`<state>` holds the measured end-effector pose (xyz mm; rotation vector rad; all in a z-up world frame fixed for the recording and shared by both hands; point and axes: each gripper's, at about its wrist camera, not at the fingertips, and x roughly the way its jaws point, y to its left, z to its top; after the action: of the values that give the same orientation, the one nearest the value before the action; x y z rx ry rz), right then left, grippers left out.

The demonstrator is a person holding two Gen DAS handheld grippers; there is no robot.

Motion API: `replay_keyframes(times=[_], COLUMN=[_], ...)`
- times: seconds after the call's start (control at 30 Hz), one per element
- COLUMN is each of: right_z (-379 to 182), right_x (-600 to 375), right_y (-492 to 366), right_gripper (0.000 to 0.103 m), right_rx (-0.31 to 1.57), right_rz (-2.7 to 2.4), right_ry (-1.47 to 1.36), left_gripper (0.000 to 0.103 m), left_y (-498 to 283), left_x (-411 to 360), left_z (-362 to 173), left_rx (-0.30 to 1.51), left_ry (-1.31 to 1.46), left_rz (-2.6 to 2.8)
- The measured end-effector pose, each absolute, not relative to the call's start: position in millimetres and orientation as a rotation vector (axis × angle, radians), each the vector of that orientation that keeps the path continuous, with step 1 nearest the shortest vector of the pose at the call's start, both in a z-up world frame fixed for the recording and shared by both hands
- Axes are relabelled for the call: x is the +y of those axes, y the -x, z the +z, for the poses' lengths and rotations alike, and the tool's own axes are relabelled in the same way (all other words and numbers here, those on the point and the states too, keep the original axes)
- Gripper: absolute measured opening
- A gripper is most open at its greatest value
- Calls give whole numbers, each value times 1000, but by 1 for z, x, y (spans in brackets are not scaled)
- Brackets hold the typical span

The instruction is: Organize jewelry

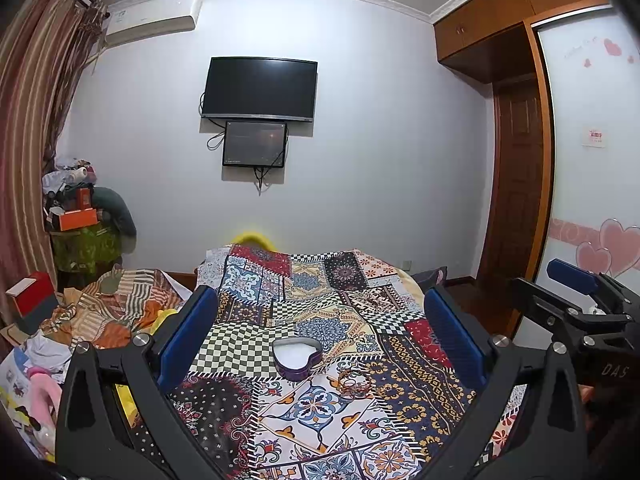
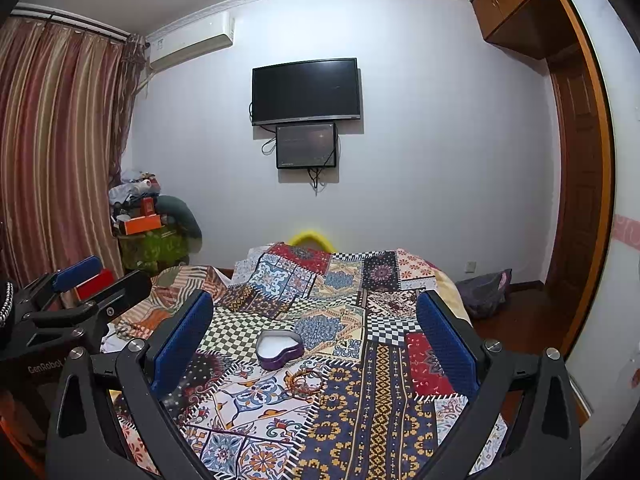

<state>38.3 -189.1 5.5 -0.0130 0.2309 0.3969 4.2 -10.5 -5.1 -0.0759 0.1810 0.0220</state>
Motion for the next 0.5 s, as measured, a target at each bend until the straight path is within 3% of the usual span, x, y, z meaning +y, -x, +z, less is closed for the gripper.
replay_keyframes(times=[0.5], right_z=[-4], right_x=[-191], right_y=[-55], right_gripper=[101], right_rx=[271], right_rz=[400], right_ry=[6], left_gripper=[103], left_y=[-16], left_x=[-2], left_z=[-13], left_rx=[214], left_ry=[85], left_rz=[22])
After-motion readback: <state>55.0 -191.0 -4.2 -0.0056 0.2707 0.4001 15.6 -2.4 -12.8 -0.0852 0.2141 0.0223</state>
